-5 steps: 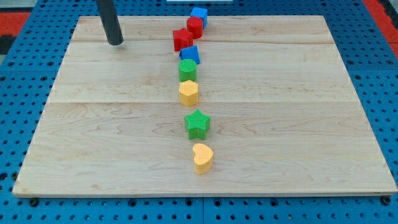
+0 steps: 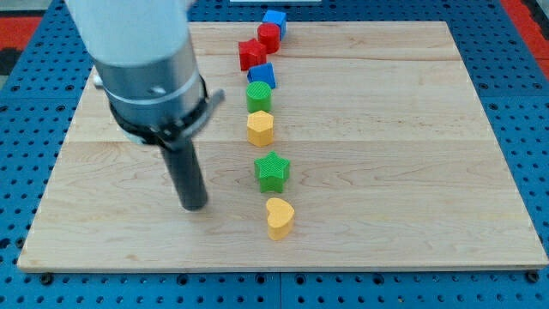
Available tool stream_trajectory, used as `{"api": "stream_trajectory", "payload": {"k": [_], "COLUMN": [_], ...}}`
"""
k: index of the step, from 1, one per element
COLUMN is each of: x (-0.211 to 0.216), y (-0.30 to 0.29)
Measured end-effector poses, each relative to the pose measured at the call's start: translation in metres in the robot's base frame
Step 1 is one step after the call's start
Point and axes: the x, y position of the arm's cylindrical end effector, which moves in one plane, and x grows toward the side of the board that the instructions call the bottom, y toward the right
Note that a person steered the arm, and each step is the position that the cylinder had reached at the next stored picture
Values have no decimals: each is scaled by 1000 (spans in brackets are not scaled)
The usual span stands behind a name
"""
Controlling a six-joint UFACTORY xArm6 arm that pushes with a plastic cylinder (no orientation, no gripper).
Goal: Push the yellow heart towards the right
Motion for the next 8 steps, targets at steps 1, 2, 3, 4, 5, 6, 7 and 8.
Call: {"api": "stream_trajectory", "payload": {"k": [1,2,3,4,5,6,7,8], "x": [3,24,57,32,16,13,10,6], "y": [79,83,98,137,177,181,158,130]}}
